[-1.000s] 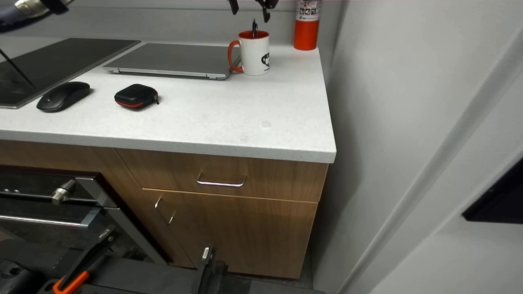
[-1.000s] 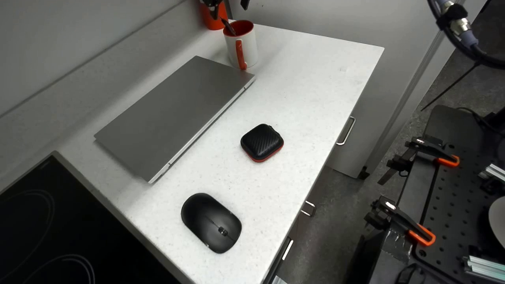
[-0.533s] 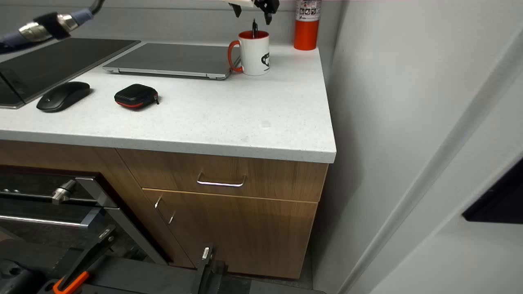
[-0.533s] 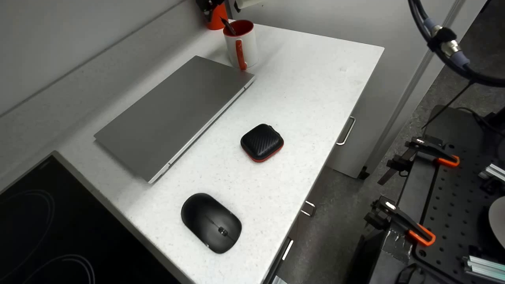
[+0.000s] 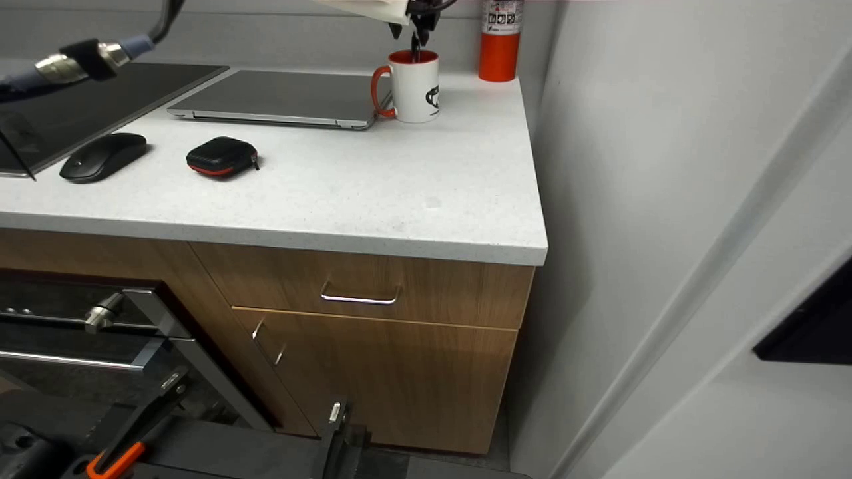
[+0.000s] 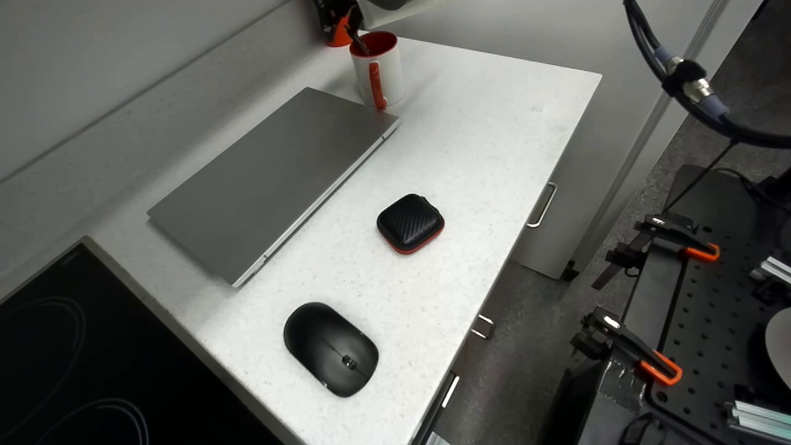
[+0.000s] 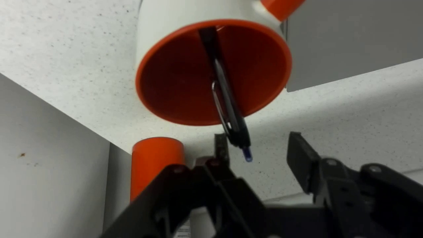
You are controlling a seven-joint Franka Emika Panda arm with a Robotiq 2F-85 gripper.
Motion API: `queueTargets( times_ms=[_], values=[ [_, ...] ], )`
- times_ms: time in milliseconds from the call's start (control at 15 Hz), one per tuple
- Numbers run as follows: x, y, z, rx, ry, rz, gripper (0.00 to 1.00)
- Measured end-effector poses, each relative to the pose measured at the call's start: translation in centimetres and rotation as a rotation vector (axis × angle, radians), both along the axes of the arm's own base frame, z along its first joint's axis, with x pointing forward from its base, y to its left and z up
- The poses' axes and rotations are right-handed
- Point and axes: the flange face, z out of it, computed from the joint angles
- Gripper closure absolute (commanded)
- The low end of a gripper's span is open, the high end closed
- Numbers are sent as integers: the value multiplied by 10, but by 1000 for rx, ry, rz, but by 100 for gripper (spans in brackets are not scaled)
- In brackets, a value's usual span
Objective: Remove the pen from the mug cup
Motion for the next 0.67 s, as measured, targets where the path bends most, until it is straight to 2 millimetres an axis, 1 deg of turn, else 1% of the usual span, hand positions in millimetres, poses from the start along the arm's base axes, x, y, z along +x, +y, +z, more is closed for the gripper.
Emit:
queueTargets(
  times_ms=[133,200,333,400,667],
  values=[
    [1,-2,-1,3,0,-3,95],
    [1,-4,-2,4,1,-5,99],
    [1,-6,-1,3,-4,-8,100],
    [2,-6,1,0,-13,-8,98],
    [3,-8,7,-18,-44,0,98]
  ],
)
